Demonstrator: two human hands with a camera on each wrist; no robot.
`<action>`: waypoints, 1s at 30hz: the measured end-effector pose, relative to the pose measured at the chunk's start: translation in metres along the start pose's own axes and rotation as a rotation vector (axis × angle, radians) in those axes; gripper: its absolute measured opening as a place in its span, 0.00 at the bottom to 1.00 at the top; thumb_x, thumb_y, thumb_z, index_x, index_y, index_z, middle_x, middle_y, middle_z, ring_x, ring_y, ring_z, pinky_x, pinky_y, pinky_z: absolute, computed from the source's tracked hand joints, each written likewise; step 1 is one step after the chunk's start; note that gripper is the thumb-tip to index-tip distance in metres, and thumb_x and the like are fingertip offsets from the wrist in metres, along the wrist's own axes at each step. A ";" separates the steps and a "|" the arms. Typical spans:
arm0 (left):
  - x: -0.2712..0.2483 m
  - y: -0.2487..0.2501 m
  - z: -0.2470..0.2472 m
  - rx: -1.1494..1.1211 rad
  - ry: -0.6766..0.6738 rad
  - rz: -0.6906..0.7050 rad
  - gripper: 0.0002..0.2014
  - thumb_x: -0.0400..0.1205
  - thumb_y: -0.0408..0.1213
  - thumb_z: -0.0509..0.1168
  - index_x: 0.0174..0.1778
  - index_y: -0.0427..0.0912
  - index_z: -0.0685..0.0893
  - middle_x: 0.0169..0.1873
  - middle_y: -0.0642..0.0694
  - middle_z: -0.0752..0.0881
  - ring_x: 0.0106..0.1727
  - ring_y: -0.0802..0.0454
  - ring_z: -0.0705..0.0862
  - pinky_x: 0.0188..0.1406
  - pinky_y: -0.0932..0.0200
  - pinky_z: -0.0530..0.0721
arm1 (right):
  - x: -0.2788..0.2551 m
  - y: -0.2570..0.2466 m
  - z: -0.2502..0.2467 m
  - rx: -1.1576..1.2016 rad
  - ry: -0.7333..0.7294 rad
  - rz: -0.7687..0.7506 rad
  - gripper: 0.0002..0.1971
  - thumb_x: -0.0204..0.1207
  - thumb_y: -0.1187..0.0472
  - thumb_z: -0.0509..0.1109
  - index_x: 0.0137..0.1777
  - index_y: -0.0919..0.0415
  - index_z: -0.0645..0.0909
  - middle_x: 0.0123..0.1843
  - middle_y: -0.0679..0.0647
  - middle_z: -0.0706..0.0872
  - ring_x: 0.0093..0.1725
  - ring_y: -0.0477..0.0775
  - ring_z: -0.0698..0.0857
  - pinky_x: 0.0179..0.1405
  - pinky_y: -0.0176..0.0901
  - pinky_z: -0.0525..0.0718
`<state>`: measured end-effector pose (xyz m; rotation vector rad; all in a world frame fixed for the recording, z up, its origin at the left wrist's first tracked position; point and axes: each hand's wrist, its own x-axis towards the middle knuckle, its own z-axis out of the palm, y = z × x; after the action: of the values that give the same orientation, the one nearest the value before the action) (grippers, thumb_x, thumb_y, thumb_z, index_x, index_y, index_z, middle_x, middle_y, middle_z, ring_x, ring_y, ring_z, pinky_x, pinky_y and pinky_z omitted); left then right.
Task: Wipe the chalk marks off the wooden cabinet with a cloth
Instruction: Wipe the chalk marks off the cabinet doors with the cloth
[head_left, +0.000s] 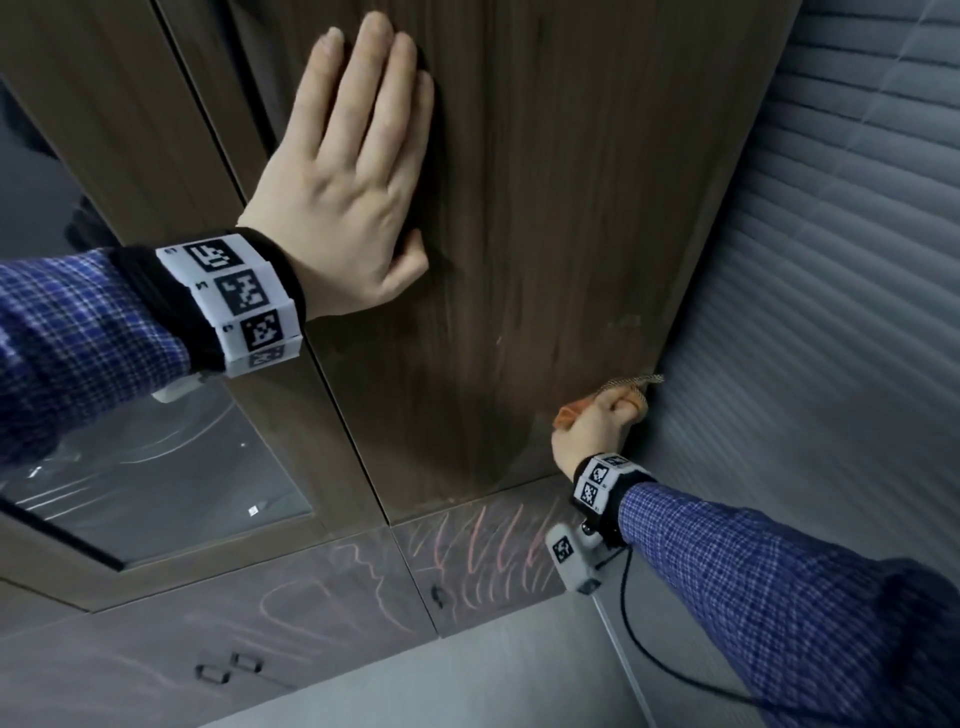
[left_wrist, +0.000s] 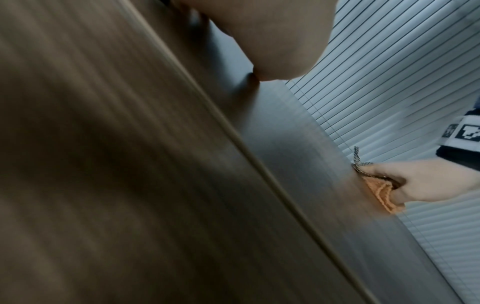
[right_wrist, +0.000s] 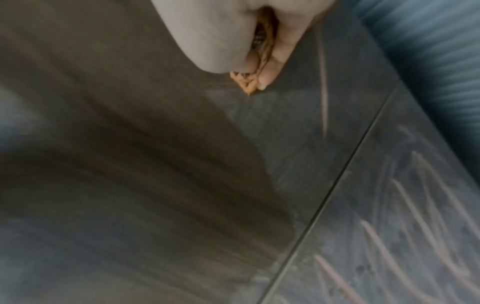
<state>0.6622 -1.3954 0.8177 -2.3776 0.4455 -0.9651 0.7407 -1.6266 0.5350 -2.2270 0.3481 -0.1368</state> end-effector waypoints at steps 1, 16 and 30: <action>0.000 0.001 -0.001 -0.002 0.002 0.002 0.44 0.80 0.52 0.50 0.86 0.24 0.47 0.85 0.21 0.48 0.87 0.23 0.45 0.86 0.28 0.40 | 0.008 0.011 0.005 -0.013 -0.031 0.043 0.46 0.73 0.69 0.73 0.84 0.74 0.47 0.77 0.66 0.56 0.52 0.52 0.75 0.58 0.29 0.68; 0.000 0.002 0.001 0.035 0.004 -0.008 0.44 0.81 0.54 0.46 0.86 0.24 0.47 0.85 0.21 0.49 0.87 0.23 0.46 0.86 0.30 0.38 | 0.036 0.049 0.037 -0.021 -0.417 0.309 0.19 0.74 0.53 0.72 0.60 0.63 0.83 0.62 0.61 0.86 0.63 0.62 0.84 0.61 0.47 0.82; -0.002 0.002 0.003 0.005 -0.013 -0.008 0.44 0.80 0.52 0.49 0.86 0.25 0.46 0.85 0.22 0.47 0.87 0.23 0.45 0.86 0.28 0.40 | -0.021 -0.017 0.043 0.372 0.011 0.064 0.44 0.75 0.67 0.68 0.84 0.72 0.44 0.74 0.55 0.57 0.57 0.48 0.74 0.67 0.33 0.72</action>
<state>0.6632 -1.3947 0.8139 -2.3810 0.4288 -0.9528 0.7334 -1.5780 0.5212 -1.8467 0.3673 -0.1656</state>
